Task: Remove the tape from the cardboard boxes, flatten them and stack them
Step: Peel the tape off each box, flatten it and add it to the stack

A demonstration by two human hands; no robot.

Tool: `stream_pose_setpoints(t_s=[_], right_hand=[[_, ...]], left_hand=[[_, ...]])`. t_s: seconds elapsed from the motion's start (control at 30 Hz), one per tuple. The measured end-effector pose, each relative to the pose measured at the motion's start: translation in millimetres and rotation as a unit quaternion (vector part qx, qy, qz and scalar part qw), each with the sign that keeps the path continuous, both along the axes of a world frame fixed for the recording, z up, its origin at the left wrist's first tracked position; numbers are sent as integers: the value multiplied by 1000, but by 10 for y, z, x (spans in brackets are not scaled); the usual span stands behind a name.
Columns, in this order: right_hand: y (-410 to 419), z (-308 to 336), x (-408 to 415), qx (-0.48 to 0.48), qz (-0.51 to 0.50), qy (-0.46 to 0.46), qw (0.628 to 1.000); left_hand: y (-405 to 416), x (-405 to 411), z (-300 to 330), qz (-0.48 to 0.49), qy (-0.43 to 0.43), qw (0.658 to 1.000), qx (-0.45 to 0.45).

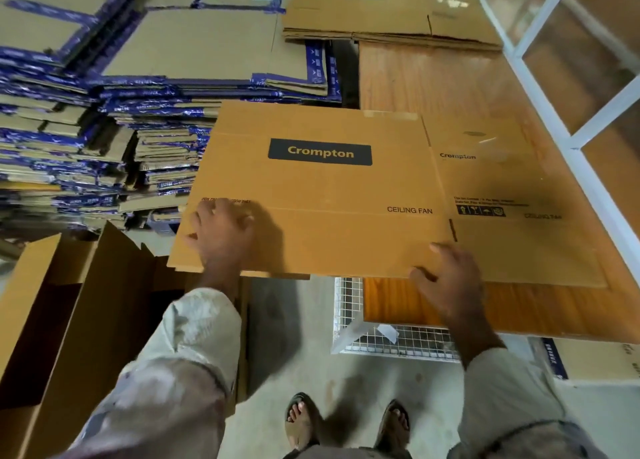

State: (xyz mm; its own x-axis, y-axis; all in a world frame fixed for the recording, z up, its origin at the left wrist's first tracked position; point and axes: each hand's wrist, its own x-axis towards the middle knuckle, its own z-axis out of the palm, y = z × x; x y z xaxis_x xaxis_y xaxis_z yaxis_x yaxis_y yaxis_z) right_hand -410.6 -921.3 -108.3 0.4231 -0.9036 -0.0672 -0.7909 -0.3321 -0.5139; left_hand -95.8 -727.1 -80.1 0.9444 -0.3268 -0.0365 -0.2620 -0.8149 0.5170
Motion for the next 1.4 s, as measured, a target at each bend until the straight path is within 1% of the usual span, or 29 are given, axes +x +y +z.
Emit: stream_pose_setpoints(t_s=[0.03,0.07,0.1,0.13,0.17,0.2,0.23,0.27,0.3,0.33,0.37,0.4,0.47,0.5,0.63,0.67,0.73,0.83,0.87,0.9,1.0,1.1,1.17,1.23,1.3,1.37,1.4], right_hand=[[38,47,-6,36,-74,-109,991],[76,142,-7,105,-173,-230,952],[75,179,-49,173,-260,-319,895],[68,212,-126,216,-305,-386,843],[41,214,-204,249,-321,-427,808],[32,227,-275,313,-330,-476,753],[2,250,-323,348,-344,-507,709],[-26,276,-384,358,-357,-522,687],[-48,313,-398,346,-377,-536,671],[-41,370,-425,304,-391,-522,694],[-102,378,-455,311,-429,-531,661],[-143,399,-461,324,-444,-541,637],[-174,363,-476,334,-436,-537,640],[-181,331,-502,339,-425,-534,647],[-272,276,-581,370,-413,-520,650],[-288,291,-583,375,-409,-518,651],[-322,289,-616,385,-401,-521,647],[-376,329,-656,409,-394,-518,639],[-404,352,-650,414,-397,-518,634],[-431,370,-648,420,-398,-520,629],[-511,466,-623,454,-366,-538,609],[-614,603,-631,458,-346,-568,590],[-662,706,-642,457,-325,-579,592],[-689,819,-587,477,-279,-572,606],[-710,965,-452,489,-244,-564,619],[-759,1149,-301,484,-230,-573,620],[-794,1244,-232,482,-221,-585,614]], left_hand=[[25,-141,8,14,15,993,-118],[31,-328,15,38,64,968,-238],[36,-544,42,73,153,931,-323],[29,-770,52,100,274,883,-367],[30,-978,30,115,399,832,-369],[39,-1161,-42,116,498,790,-339],[51,-1294,-138,114,565,754,-314],[70,-1368,-254,124,604,727,-304],[85,-1405,-353,141,622,704,-312],[88,-1408,-429,155,624,688,-336],[77,-1379,-486,162,614,681,-366],[49,-1342,-499,164,595,679,-399],[-34,-1243,-490,173,552,681,-449],[-88,-1197,-473,177,532,685,-464],[-248,-1088,-472,169,452,738,-471],[-276,-1087,-462,173,443,741,-474],[-330,-1118,-421,181,447,722,-495],[-414,-1175,-317,174,482,688,-513],[-452,-1182,-276,172,490,682,-514],[-500,-1187,-249,172,486,683,-517],[-666,-1164,-135,196,437,699,-531],[-711,-1146,23,207,417,684,-561],[-700,-1157,137,194,426,665,-583],[-710,-1182,266,186,428,648,-603],[-744,-1222,436,179,419,638,-621],[-773,-1244,671,169,405,627,-644],[-776,-1233,806,159,396,620,-658]])
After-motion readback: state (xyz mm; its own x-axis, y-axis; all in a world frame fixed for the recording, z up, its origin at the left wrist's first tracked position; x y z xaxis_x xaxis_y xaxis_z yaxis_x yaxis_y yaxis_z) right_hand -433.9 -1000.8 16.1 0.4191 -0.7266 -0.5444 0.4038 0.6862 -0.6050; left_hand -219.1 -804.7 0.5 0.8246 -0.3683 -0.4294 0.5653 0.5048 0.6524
